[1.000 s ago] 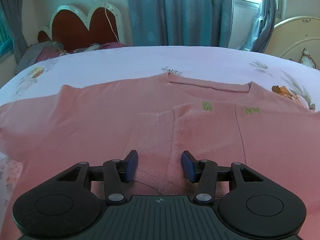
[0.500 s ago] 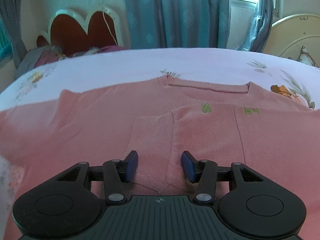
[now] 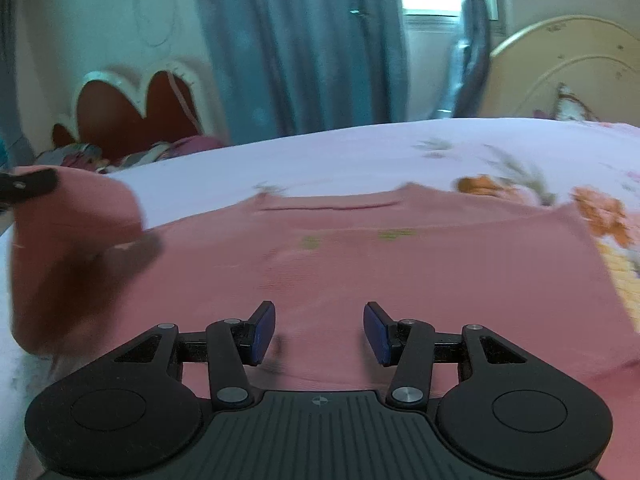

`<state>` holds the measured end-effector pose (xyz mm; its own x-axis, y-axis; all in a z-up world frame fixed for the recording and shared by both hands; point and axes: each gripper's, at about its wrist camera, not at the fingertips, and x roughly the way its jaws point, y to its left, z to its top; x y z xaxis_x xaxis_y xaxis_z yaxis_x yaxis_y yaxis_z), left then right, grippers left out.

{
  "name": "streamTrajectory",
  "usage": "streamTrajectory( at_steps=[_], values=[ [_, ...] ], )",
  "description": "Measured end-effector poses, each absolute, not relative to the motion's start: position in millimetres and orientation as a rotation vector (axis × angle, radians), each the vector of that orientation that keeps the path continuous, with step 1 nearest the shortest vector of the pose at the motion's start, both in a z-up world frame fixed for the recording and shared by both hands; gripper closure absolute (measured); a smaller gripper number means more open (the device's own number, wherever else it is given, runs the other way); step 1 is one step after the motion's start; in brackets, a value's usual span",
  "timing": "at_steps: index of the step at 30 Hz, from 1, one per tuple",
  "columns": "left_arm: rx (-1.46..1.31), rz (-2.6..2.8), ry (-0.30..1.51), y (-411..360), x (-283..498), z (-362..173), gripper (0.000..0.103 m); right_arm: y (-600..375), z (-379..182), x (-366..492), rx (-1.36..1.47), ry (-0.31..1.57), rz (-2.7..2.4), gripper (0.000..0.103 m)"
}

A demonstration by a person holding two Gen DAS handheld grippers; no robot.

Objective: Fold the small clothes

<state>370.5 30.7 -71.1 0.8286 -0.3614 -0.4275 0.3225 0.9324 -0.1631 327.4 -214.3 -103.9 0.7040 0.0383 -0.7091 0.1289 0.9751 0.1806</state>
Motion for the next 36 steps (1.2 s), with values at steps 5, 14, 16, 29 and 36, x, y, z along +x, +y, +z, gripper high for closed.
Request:
streamTrajectory(
  at_steps=[5, 14, 16, 29, 36],
  values=[
    [0.063, -0.475, 0.569, -52, 367, -112, 0.098, -258, -105, 307, 0.253, 0.8, -0.113, 0.054],
    [0.237, -0.49, 0.595, -73, 338, -128, 0.04, -279, -100, 297, 0.286, 0.794, -0.047, 0.054],
    [0.236, -0.472, 0.597, -64, 330, -124, 0.036, -276, -98, 300, 0.284, 0.788, -0.012, 0.054],
    [0.138, -0.139, 0.73, 53, 325, -137, 0.036, -180, -92, 314, 0.074, 0.787, 0.249, 0.054],
    [0.082, -0.093, 0.788, 74, 333, -150, 0.039, -135, -115, 320, -0.168, 0.79, 0.287, 0.054]
  ],
)
